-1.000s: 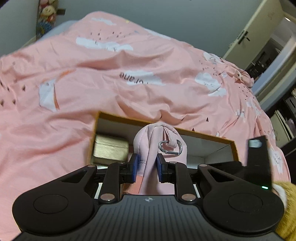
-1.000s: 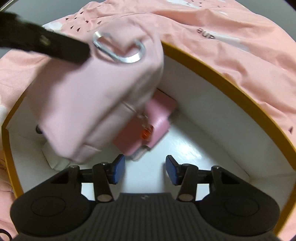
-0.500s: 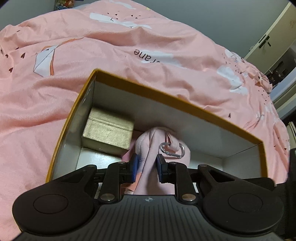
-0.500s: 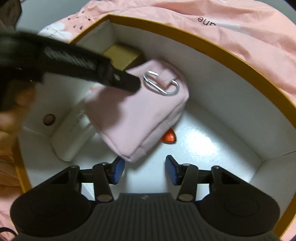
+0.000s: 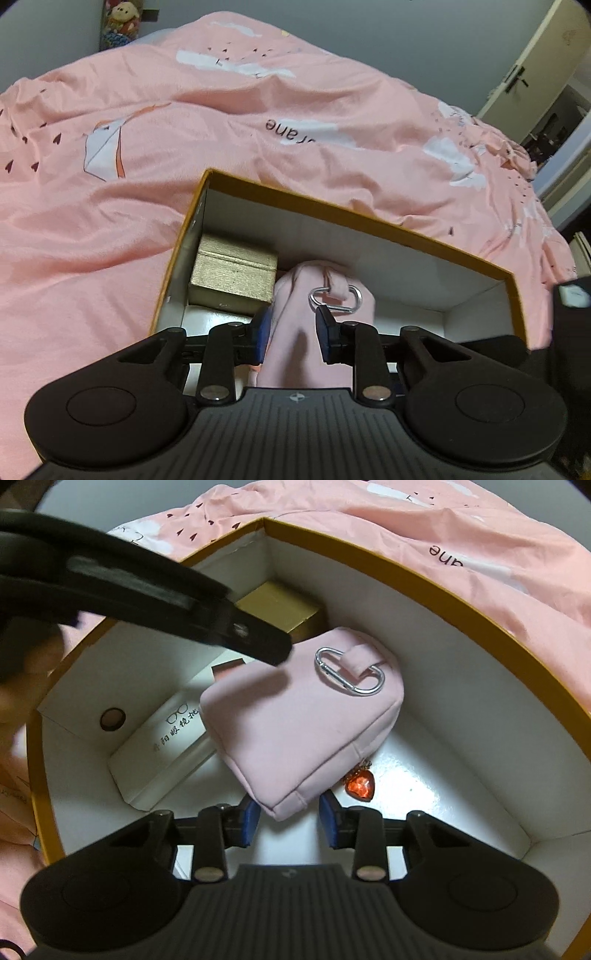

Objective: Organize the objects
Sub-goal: 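Lower the pink pouch into the box with the left gripper and release it, then grasp the dark box with the left gripper while the right grasps the painted-cover box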

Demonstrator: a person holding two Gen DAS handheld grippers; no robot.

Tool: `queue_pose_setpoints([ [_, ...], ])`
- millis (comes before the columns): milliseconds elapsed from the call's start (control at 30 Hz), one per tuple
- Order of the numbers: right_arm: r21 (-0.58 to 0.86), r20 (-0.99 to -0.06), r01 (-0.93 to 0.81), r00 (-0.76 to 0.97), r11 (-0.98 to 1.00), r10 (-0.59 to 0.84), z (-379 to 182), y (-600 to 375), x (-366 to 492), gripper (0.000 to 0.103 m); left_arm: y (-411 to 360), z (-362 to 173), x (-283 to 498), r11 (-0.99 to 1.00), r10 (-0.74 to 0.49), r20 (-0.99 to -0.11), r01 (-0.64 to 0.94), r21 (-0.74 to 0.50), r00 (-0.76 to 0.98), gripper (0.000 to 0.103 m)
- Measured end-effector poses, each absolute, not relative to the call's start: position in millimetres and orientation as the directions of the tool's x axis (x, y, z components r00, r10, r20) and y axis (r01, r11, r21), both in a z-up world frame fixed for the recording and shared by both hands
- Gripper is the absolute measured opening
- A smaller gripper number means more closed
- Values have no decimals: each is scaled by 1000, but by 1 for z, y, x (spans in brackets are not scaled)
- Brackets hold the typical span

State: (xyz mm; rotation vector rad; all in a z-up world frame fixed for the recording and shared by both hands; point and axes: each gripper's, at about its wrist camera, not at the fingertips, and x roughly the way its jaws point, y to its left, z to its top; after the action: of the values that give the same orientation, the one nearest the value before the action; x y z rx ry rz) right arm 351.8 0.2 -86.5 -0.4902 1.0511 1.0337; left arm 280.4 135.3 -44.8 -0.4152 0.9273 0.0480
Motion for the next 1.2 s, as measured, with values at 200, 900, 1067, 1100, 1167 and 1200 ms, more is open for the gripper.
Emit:
queue_pose_setpoints([
  [200, 117, -886, -869, 127, 480, 446, -79, -3, 349, 43, 124, -27, 261, 948, -158, -774, -125, -292, 613, 29],
  [900, 296, -757, -694, 249, 657, 604, 8, -85, 240, 42, 102, -14, 139, 909, -232, -745, -133, -395, 626, 55],
  [1067, 357, -751, -637, 239, 684, 615, -5, -100, 222, 42, 105, -49, 133, 877, -234, -775, -217, -428, 587, 61],
  [1100, 367, -745, -626, 245, 688, 620, -6, -102, 220, 41, 104, -55, 134, 880, -219, -786, -232, -415, 578, 62],
  [1167, 377, -738, -607, 259, 699, 623, -5, -105, 218, 41, 103, -65, 136, 877, -212, -792, -246, -413, 573, 64],
  [1200, 368, -740, -607, 268, 705, 617, -4, -105, 217, 42, 103, -69, 137, 873, -211, -796, -256, -414, 567, 66],
])
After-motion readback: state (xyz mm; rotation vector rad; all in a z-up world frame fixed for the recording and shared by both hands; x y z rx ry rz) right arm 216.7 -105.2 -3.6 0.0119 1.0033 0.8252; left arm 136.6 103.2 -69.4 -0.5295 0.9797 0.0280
